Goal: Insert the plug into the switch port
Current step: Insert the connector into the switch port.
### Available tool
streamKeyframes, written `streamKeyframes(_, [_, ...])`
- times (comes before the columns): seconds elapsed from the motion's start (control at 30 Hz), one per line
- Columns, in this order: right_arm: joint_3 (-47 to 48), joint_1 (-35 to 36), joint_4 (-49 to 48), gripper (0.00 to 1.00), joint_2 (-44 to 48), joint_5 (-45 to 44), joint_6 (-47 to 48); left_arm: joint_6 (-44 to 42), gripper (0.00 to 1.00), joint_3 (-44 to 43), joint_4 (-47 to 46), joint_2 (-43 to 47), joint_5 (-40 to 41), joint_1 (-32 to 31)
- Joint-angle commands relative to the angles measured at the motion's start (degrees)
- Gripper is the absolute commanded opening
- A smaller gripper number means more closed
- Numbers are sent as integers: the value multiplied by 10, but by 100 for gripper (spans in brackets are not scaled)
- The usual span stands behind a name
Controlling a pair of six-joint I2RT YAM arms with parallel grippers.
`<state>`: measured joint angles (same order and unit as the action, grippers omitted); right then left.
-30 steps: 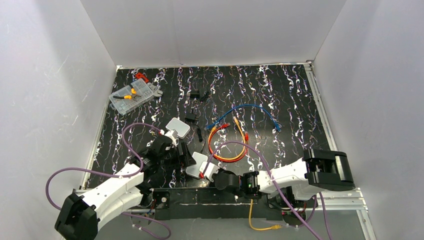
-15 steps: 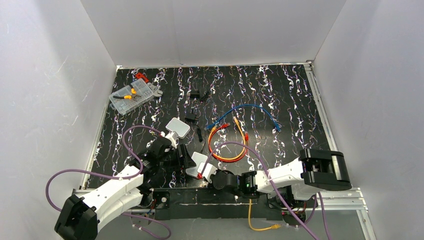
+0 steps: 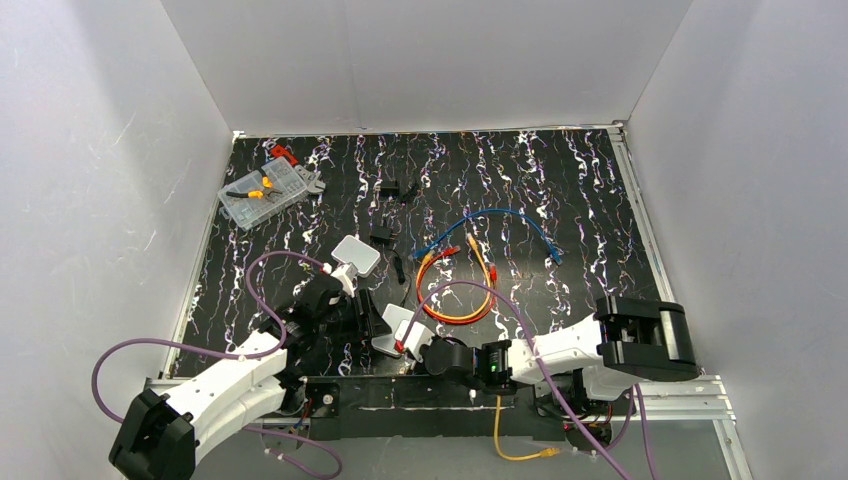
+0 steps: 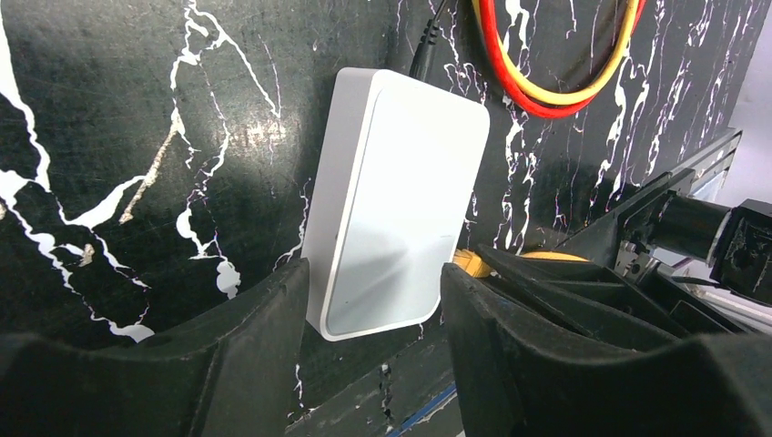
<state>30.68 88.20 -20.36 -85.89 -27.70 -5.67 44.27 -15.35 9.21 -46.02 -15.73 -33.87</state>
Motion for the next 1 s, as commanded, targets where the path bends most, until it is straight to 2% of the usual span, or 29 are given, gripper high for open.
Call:
streamKeyframes(0.0, [26, -3, -31, 1, -8, 6, -8, -12, 53, 9, -7, 2, -10, 3])
streamKeyframes(0.97, [43, -8, -43, 1, -20, 8, -17, -23, 43, 24, -18, 9, -41, 3])
